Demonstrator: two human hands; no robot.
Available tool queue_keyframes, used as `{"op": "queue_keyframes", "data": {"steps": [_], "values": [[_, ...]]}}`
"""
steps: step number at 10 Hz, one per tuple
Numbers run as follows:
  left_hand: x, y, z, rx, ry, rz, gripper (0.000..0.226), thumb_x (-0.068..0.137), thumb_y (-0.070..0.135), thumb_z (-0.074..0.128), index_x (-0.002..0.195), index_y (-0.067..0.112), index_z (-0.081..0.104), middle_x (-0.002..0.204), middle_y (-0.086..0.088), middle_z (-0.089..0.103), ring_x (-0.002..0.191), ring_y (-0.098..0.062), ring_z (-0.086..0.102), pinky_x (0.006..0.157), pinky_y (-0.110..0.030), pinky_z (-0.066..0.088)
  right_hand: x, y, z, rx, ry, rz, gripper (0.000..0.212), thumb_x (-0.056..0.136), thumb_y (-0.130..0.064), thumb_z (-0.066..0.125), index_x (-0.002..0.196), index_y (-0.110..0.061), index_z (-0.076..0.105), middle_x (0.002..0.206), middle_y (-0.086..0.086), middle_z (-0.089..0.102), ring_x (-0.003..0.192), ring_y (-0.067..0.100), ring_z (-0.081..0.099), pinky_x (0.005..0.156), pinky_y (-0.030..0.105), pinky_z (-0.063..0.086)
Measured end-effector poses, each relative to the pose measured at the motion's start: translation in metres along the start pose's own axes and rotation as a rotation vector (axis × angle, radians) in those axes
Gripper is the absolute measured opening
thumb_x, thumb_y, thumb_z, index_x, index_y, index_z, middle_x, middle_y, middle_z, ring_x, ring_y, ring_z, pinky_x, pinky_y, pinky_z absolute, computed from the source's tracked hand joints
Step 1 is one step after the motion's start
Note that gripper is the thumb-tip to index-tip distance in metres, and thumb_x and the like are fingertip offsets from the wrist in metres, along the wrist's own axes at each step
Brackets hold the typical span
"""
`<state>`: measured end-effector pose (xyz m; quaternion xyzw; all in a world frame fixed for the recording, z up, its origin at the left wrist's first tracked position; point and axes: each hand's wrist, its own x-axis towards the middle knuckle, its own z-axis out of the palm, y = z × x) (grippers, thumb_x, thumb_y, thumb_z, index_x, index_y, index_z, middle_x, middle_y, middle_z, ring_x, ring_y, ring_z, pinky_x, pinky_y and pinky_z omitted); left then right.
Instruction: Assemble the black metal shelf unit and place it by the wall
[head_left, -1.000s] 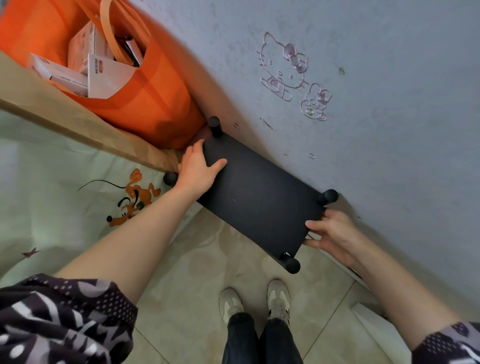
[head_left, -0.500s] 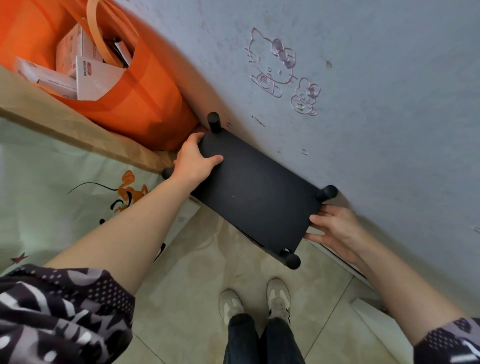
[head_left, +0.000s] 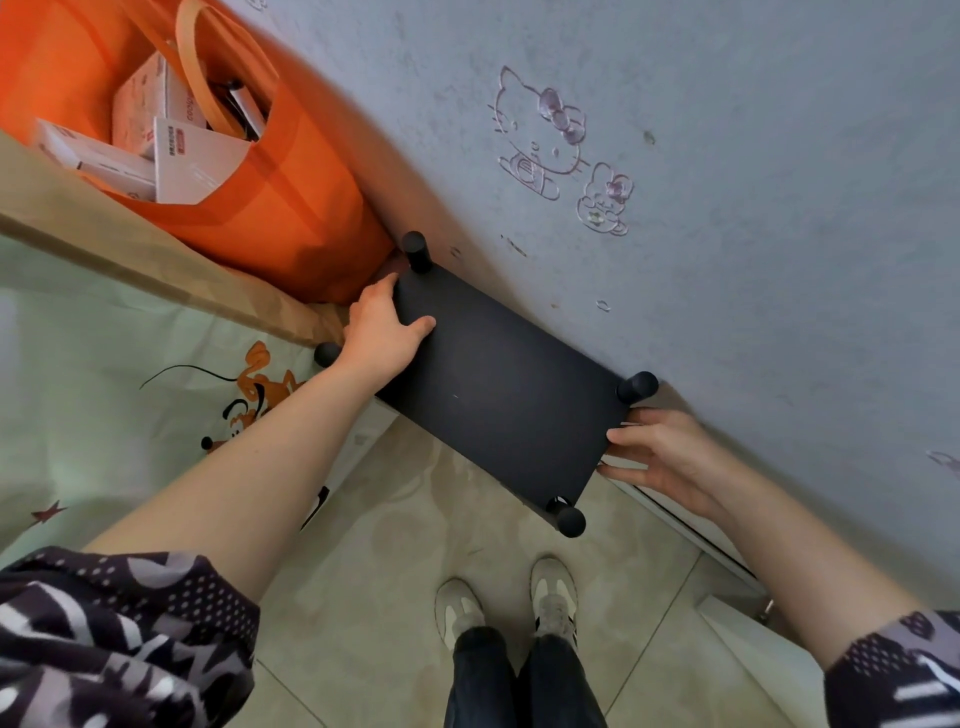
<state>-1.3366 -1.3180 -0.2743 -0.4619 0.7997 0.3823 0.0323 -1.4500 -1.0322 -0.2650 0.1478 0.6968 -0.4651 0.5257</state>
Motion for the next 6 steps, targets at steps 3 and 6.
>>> {"op": "queue_keyframes", "data": {"steps": [3,6], "values": [[-0.015,-0.001,0.006,0.18,0.021,0.1,0.075,0.097,0.027,0.065,0.158,0.011,0.025,0.165,-0.009,0.022,0.151,-0.031,0.02,0.124,-0.043,0.02,-0.009,0.0,0.008,-0.154,0.093,-0.09,0.026,0.1,-0.001,0.046,0.123,0.0,0.057,0.109,0.011,0.068,0.092,0.021,0.068,0.095,0.043,0.053],[-0.056,-0.007,-0.001,0.359,-0.156,0.131,0.065,0.099,0.027,0.061,0.155,0.01,0.033,0.167,-0.009,0.017,0.154,-0.032,0.012,0.125,-0.046,0.016,-0.056,0.011,0.011,-0.782,0.192,-0.301,0.039,0.099,-0.013,0.053,0.137,-0.004,0.05,0.132,0.015,0.059,0.12,0.027,0.056,0.09,0.025,0.041]]}}
